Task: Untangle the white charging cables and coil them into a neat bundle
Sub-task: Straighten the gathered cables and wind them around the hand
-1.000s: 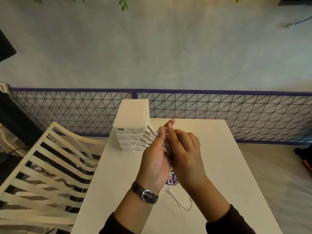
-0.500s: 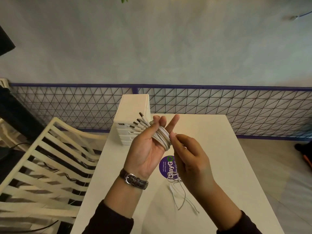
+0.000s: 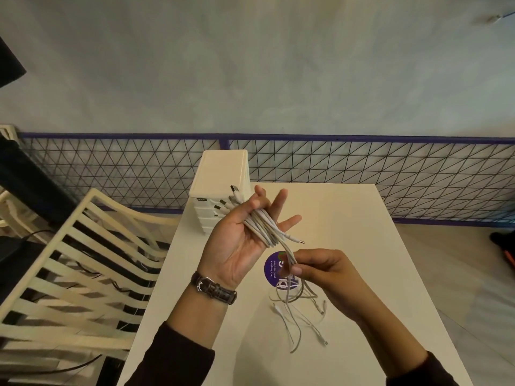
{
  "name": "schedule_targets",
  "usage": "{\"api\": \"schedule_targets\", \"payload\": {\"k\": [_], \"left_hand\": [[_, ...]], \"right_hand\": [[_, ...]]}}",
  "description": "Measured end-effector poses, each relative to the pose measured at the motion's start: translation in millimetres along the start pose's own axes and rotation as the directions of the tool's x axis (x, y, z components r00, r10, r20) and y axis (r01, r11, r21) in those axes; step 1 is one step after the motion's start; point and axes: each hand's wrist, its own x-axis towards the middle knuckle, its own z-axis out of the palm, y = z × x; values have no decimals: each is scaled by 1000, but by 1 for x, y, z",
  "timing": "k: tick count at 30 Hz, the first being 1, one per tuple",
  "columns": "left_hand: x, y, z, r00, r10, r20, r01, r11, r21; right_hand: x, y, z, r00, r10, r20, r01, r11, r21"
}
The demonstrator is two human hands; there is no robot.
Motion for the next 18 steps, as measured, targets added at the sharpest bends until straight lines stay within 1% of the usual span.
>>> {"api": "schedule_targets", "payload": {"k": [2, 3, 5, 7, 10, 12, 13, 15, 16, 17, 18], "left_hand": [[0, -1, 1, 997, -73, -2, 73, 996, 59], [0, -2, 2, 995, -96, -31, 99, 989, 113], [1, -4, 6, 990, -98, -101, 119, 967, 226], [3, -4, 6, 991, -93, -100, 118, 952, 282], [5, -5, 6, 992, -99, -73, 118, 924, 362], [5, -4, 9, 993, -94, -71, 115, 904, 413], [5, -3, 10, 994, -86, -70, 108, 900, 423], [7, 1, 13, 996, -67, -65, 88, 904, 419], [8, 3, 15, 997, -54, -59, 74, 909, 410], [11, 5, 15, 998, -40, -51, 57, 918, 394], [13, 8, 17, 999, -29, -34, 40, 928, 371]], "right_hand": [[3, -2, -3, 998, -11, 55, 10, 1000, 27], [4, -5, -3, 996, -25, 85, 21, 999, 49], [8, -12, -3, 986, -32, 166, 16, 995, 100], [12, -17, -2, 972, -8, 237, -15, 996, 94], [16, -19, 1, 965, 55, 258, -70, 996, 51], [17, -24, 3, 963, 58, 262, -63, 998, 12], [19, -28, 3, 969, 46, 244, -37, 998, -44], [23, -33, 2, 990, -6, 137, 42, 963, -265], [27, -34, 1, 996, -65, 66, 87, 910, -405], [31, -34, 0, 988, -154, 7, 133, 830, -541], [36, -34, 0, 965, -261, -25, 181, 732, -657]]}}
